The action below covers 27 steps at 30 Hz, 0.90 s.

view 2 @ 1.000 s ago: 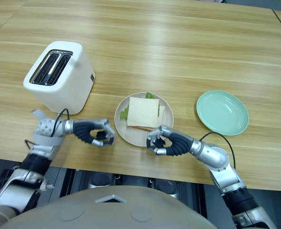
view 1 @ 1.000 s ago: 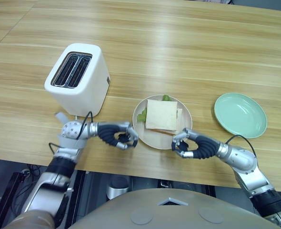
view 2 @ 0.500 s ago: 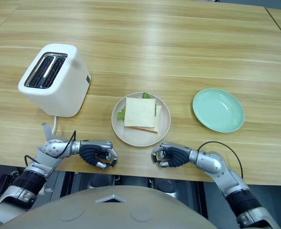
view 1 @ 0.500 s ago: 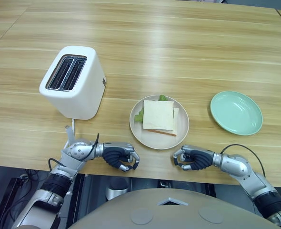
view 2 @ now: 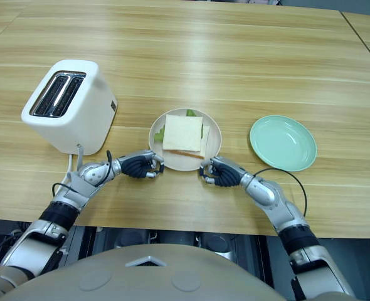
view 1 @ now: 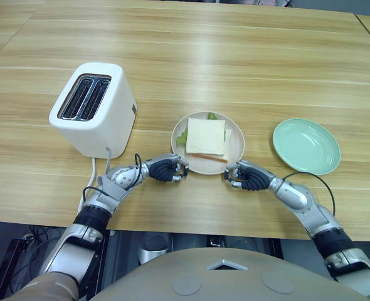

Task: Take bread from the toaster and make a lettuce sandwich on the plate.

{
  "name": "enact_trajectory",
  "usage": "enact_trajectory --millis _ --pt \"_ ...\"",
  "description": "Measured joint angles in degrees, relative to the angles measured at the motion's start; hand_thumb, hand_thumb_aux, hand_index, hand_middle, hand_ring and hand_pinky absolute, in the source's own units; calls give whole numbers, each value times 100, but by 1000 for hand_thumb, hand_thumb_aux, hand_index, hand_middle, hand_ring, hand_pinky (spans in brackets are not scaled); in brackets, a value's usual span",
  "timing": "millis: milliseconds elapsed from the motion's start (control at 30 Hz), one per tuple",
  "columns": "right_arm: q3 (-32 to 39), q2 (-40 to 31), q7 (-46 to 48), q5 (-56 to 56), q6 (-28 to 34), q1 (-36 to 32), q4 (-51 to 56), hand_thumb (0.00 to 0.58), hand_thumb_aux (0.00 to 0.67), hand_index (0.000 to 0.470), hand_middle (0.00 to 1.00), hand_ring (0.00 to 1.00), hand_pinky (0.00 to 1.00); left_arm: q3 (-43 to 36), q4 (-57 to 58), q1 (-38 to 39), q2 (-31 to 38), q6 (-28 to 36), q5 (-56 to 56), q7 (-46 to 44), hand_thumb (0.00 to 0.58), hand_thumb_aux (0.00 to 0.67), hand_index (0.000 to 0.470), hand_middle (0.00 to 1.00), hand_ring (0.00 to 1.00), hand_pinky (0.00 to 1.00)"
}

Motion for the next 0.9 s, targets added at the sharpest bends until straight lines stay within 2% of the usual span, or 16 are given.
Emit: enact_trajectory --millis 67,233,400,433,467,533,567,600,633,667,700,733,767,900 --pt "20 182 -206 -75 -9 -263 312 580 670 460 1000 1000 1000 0 303 -246 -127 146 66 310 579 641 440 1000 1000 1000" --pt "50 557 -814 -297 -67 -884 1115 580 670 460 1000 1000 1000 52 1187 -895 -313 362 160 1014 579 641 440 1000 1000 1000" --pt "-5 918 -1362 -235 -363 -1460 1833 580 670 460 1000 1000 1000 240 1813 -1201 -543 215 -187 1233 576 615 422 1000 1000 1000" --pt "-43 973 -1444 -210 -449 -1499 1893 580 670 460 1000 1000 1000 298 1901 -1240 -585 129 -302 1232 523 460 316 933 933 933" --pt "-55 1006 -1525 -170 -572 -1512 1921 580 670 460 1000 1000 1000 398 1959 -1256 -614 -4 -502 1195 441 342 235 863 863 863" --pt "-111 1033 -1619 -39 -748 -1522 2008 580 670 460 1000 1000 1000 578 1957 -1265 -650 -270 -835 1123 441 342 235 863 863 863" --pt "-171 1035 -1628 36 -817 -1521 2010 519 452 310 894 894 894 649 1934 -1258 -658 -428 -999 1055 0 0 0 671 671 671" --pt "-239 1033 -1616 170 -916 -1520 2000 519 452 310 894 894 894 733 1875 -1227 -677 -625 -1207 965 0 0 0 671 671 671" --pt "-339 1029 -1573 403 -1035 -1477 1899 132 81 56 596 596 596 816 1639 -1099 -701 -896 -1520 821 0 0 0 561 561 561" --pt "-418 1028 -1521 592 -1120 -1447 1816 0 0 0 110 110 110 857 1465 -1007 -729 -1068 -1764 691 0 0 0 310 310 310" --pt "-543 1033 -1393 971 -1216 -1376 1617 0 0 0 0 0 0 919 1145 -831 -788 -1298 -2187 455 0 0 0 51 51 51" --pt "-632 1036 -1324 1202 -1270 -1327 1474 0 0 0 0 0 0 945 961 -736 -828 -1424 -2418 329 0 0 0 51 51 51" --pt "-730 1041 -1205 1530 -1287 -1274 1286 0 0 0 0 0 0 967 746 -640 -862 -1485 -2731 175 0 0 0 0 0 0" --pt "-1151 1070 -737 2822 -1262 -1034 445 0 0 0 0 0 0 1161 -54 -380 -992 -1542 -3550 -110 0 0 0 0 0 0"
